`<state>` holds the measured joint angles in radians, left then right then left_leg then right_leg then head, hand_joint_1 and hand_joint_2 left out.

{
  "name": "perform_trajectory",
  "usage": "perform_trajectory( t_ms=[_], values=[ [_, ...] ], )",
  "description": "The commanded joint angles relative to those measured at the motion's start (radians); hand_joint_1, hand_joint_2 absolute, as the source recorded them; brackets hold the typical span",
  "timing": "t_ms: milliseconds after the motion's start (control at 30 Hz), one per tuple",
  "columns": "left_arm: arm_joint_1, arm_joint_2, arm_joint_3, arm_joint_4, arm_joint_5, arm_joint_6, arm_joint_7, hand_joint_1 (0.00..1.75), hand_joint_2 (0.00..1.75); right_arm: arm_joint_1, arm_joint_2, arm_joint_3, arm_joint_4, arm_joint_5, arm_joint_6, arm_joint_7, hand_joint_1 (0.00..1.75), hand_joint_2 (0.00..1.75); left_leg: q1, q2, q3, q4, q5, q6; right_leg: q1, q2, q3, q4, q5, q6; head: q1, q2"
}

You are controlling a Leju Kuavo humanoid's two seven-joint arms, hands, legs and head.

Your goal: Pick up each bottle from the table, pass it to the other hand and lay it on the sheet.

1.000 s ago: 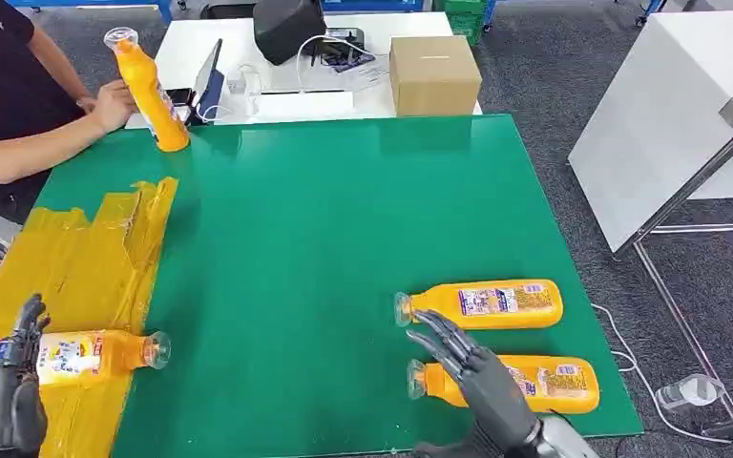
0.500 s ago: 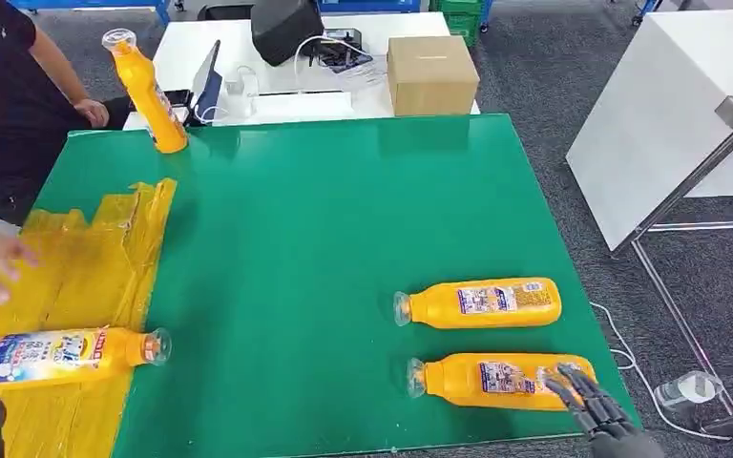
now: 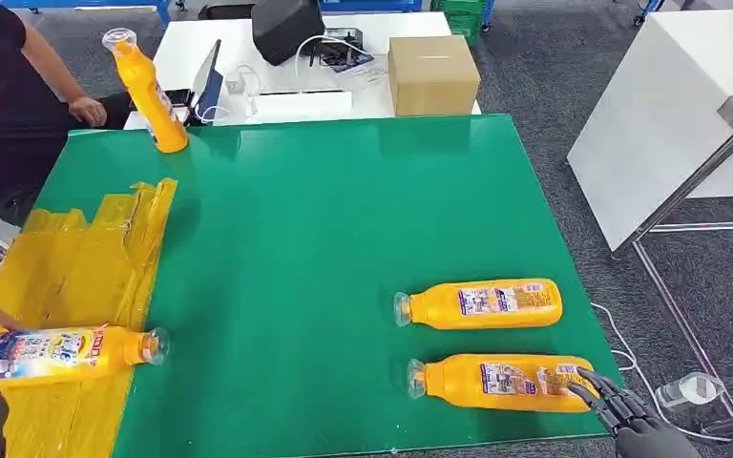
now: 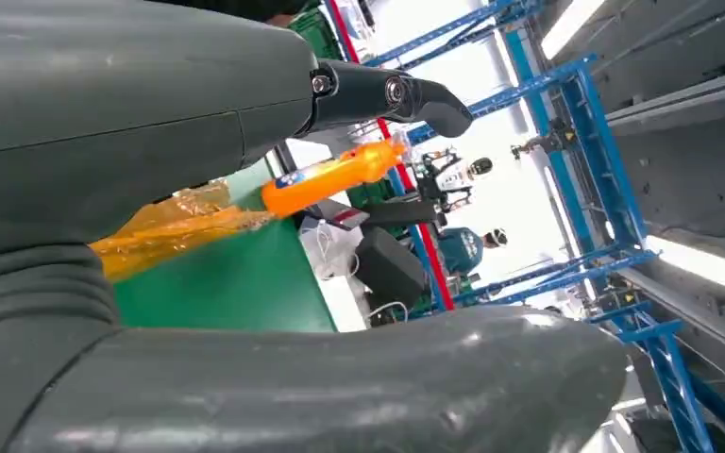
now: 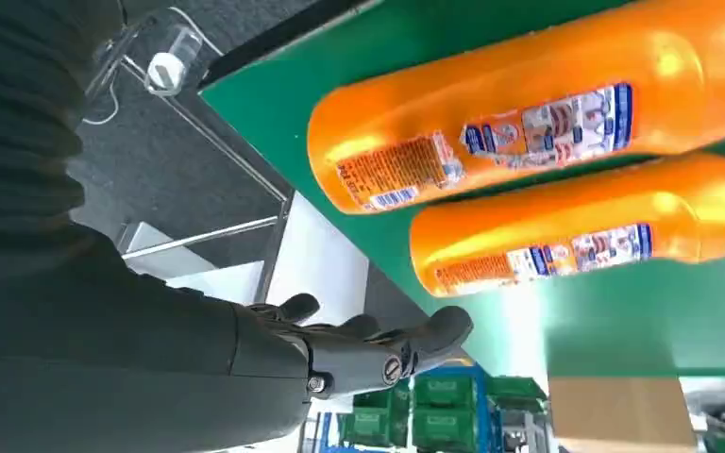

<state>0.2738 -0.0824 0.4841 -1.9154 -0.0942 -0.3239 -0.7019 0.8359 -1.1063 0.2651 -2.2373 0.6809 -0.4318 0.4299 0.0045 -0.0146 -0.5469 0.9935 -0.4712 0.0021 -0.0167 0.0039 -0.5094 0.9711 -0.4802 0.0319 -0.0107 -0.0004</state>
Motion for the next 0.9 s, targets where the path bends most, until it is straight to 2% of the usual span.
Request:
perform_trajectory(
  t_ms=[33, 167, 300, 400, 533, 733, 900],
  values=[
    [-0.03, 0.002, -0.004, 0.056, 0.004, -0.008, 0.004, 0.0, 0.0, -0.057, 0.062, -0.048, 0.112, -0.054, 0.094, -0.055, 0.0, 1.75, 0.001, 0.0, 0.002, -0.001, 0.001, 0.0, 0.001, -0.001, 0.003, -0.003, 0.001, -0.001, 0.0, 0.0],
    [-0.064, 0.021, -0.049, 0.093, -0.009, 0.008, 0.004, 0.0, 0.0, -0.126, 0.146, -0.062, 0.189, -0.025, 0.173, -0.102, 0.0, 1.75, 0.002, -0.001, 0.004, -0.003, 0.002, 0.0, 0.003, -0.003, 0.006, -0.006, 0.002, -0.002, 0.0, 0.0],
    [-0.076, 0.039, -0.079, 0.115, 0.0, 0.022, 0.004, 0.0, 0.0, -0.237, 0.227, -0.041, 0.29, -0.008, 0.286, -0.156, 0.0, 1.75, 0.002, -0.002, 0.003, -0.003, 0.001, 0.001, 0.002, -0.003, -0.005, -0.005, 0.002, -0.001, 0.0, 0.0],
    [-0.083, 0.045, -0.088, 0.124, 0.01, 0.022, 0.004, 0.0, 0.0, -0.272, 0.255, -0.053, 0.335, -0.006, 0.334, -0.188, 0.0, 1.75, 0.001, 0.0, 0.004, -0.003, 0.001, 0.001, 0.002, -0.002, -0.005, -0.005, 0.002, -0.001, 0.0, 0.0],
    [-0.088, 0.048, -0.095, 0.134, 0.009, 0.022, 0.004, 0.0, 0.0, -0.321, 0.282, -0.065, 0.383, 0.0, 0.368, -0.218, 0.0, 1.75, 0.002, 0.002, 0.005, -0.003, 0.0, 0.001, 0.002, -0.001, 0.006, -0.005, 0.001, -0.001, 0.0, 0.0],
    [-0.097, 0.052, -0.111, 0.142, 0.01, 0.023, 0.004, 0.0, 0.0, -0.364, 0.306, -0.122, 0.421, -0.013, 0.429, -0.273, 0.0, 1.75, 0.001, 0.004, 0.003, -0.002, 0.0, 0.001, 0.001, 0.001, 0.003, -0.003, 0.001, -0.001, 0.0, 0.0],
    [-0.094, 0.056, -0.118, 0.141, 0.013, 0.025, 0.004, 0.0, 0.0, -0.417, 0.36, -0.137, 0.45, 0.021, 0.458, -0.327, 0.0, 1.75, 0.002, 0.003, 0.004, -0.002, 0.0, 0.001, 0.002, 0.001, 0.004, -0.004, 0.002, -0.001, 0.0, 0.0]
  ],
)
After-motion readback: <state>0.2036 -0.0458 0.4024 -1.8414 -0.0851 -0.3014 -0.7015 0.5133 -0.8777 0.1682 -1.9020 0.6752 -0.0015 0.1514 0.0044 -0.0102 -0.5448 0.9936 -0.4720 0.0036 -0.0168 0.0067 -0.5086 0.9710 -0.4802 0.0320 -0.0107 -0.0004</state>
